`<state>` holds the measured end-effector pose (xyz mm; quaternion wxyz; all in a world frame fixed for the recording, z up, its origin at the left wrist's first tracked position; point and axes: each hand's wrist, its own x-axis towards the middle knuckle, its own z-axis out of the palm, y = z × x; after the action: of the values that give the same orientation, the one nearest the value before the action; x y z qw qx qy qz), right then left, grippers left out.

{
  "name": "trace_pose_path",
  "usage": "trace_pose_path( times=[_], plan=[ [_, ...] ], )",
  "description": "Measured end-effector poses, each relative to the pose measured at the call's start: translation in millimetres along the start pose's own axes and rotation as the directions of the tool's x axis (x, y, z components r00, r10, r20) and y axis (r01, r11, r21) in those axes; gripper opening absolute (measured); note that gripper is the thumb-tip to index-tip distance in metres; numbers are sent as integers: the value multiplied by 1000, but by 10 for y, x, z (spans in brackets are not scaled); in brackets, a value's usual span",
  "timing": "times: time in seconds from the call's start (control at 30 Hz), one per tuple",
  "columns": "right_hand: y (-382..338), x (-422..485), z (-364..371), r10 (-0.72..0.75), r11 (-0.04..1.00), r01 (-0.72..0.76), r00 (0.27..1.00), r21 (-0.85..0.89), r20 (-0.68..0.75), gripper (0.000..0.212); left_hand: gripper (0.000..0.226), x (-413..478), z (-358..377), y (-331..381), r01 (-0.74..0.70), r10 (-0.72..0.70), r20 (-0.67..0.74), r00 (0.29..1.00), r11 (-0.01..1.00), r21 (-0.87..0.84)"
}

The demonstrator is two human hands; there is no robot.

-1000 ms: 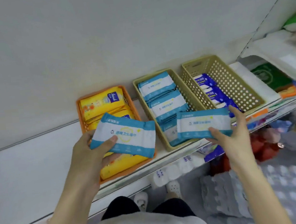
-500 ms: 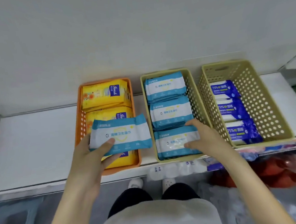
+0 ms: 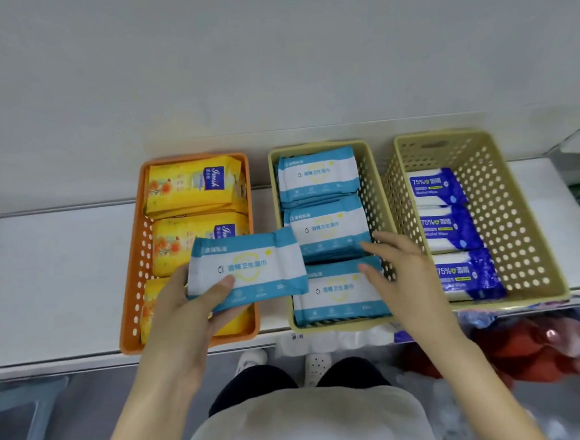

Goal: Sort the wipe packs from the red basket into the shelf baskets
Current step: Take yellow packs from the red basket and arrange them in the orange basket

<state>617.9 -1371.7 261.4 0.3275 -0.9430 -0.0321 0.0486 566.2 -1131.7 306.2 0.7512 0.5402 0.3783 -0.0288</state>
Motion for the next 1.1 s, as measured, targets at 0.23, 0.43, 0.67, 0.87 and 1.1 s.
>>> trace_pose_path(
  times=[0.23,0.43,0.67,0.87,1.1],
  plan=[
    [-429,113,-100,186,528,-414,908,741,375,27,18,-35,372,-37,-4,3,122,993,1000,10],
    [-424,326,-144,227,459,-418,908,784,351,33,14,89,451,-137,-384,325,207,923,829,407],
    [-171,1174,-285,351,598,-246,936,763,27,32,48,376,816,-239,-732,339,667,664,108,673],
    [-98,1647,-29,197,798,-234,972,555,126,40,57,618,1005,-408,-680,79,704,706,-205,704],
    [53,1782,37,91,964,-106,993,242,74,38,58,600,983,-427,-688,18,710,703,-236,687]
  ],
)
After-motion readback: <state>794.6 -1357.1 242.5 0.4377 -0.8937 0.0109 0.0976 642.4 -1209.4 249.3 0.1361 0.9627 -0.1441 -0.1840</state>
